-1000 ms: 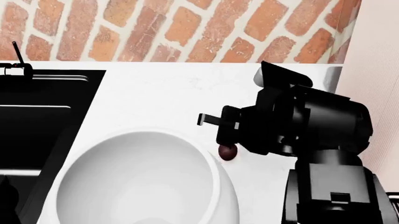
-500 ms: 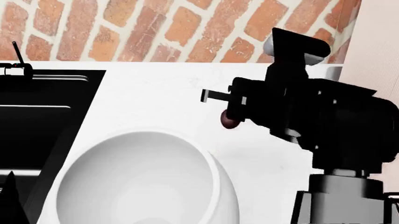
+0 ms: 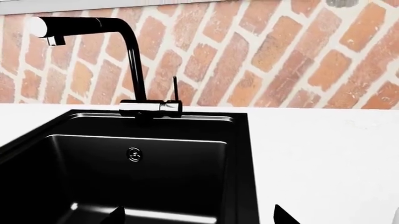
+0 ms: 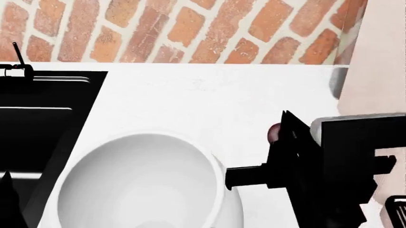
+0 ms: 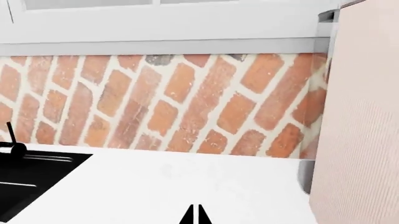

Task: There is a mixed pile of frozen fruits and vegetables on the counter. Locate all the frozen vegetables and place the items in a bowl on the counter. Take all the frozen fruits and defrost them in a running sink.

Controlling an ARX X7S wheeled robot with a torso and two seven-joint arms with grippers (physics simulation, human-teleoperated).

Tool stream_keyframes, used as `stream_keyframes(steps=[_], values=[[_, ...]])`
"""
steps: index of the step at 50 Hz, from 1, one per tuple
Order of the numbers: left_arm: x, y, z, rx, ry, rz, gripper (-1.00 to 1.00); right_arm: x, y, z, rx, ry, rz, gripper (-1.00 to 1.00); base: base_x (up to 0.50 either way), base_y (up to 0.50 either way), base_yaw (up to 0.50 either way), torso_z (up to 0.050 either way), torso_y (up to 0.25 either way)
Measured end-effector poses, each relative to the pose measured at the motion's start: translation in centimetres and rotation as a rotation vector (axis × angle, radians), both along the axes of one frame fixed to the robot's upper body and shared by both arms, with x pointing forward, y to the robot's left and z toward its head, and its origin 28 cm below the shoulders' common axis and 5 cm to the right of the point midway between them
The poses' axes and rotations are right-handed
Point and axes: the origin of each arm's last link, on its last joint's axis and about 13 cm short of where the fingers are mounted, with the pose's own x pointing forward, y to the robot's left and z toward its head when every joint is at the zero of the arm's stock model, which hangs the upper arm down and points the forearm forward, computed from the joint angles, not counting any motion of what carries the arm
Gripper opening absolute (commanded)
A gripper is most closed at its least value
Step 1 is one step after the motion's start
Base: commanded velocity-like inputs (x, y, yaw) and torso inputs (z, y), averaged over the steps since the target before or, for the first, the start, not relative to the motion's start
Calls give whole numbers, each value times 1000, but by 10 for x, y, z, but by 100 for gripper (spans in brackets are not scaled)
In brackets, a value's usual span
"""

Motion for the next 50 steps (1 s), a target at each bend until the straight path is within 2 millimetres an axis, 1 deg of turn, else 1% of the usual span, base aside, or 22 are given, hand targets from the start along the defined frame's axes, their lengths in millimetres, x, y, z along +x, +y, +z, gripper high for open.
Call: stream_keyframes(steps=[4, 9, 19, 26, 50], values=[[-1, 0, 2, 1, -4, -2, 100, -18, -1, -6, -19, -26, -23, -100, -500, 0, 0, 0, 0], [-3, 1, 3, 2, -9, -2, 100, -34, -2, -9, -38, -52, -45, -100, -500, 0, 0, 0, 0], [-4, 0, 5, 4, -16, -1, 100, -52, -2, -9, -57, -80, -78, -100, -500, 0, 0, 0, 0], [-3, 0, 7, 1, -21, -4, 100, -57, -2, -9, -66, -88, -94, -100, -480, 91, 0, 0, 0], [-4, 1, 9, 1, -29, 5, 100, -59, 0, -13, -87, -98, -124, -100, -207, 499, 0, 0, 0]])
